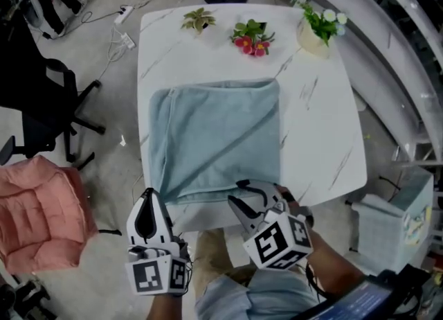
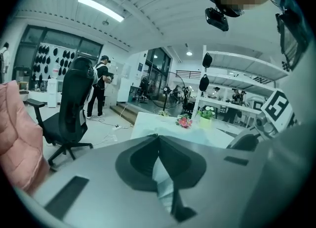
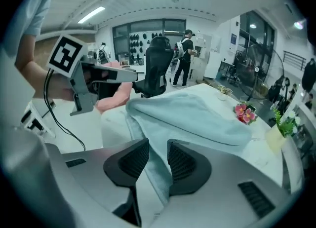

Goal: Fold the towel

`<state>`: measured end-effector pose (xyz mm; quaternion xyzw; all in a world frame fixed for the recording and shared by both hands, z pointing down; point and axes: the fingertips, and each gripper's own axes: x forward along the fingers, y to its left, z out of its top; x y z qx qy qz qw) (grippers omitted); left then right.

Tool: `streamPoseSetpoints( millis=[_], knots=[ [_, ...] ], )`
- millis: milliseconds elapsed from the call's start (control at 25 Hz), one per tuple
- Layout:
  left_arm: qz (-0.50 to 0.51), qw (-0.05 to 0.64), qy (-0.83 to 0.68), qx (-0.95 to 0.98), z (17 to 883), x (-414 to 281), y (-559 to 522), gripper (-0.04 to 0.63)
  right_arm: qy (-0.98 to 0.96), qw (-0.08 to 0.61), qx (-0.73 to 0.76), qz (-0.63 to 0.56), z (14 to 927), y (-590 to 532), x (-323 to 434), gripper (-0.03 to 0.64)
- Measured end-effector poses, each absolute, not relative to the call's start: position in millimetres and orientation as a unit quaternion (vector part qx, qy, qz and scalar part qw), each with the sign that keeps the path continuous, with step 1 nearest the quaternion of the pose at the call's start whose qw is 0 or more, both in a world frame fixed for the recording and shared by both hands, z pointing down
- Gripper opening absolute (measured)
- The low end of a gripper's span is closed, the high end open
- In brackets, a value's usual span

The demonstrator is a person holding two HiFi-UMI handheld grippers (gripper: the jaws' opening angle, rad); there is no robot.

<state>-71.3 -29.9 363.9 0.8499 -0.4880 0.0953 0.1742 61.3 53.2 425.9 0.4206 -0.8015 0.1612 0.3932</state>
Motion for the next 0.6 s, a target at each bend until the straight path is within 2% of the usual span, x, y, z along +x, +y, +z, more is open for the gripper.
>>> streamPoseSetpoints(
  millis=[160, 280, 600],
  knots=[
    [0.099, 0.178, -0.481, 0.853, 373, -56, -25, 0.005, -0.800, 0.436, 0.393, 0.126, 447, 59, 74, 0.126],
    [0.105, 0.180, -0.485, 0.850, 380, -55, -25, 0.005, -0.798, 0.457, 0.378, 0.105, 460, 60, 76, 0.087],
    [0.113, 0.183, -0.494, 0.843, 383, -59, -30, 0.005, -0.806, 0.476, 0.338, 0.096, 477, 66, 68, 0.031]
  ],
)
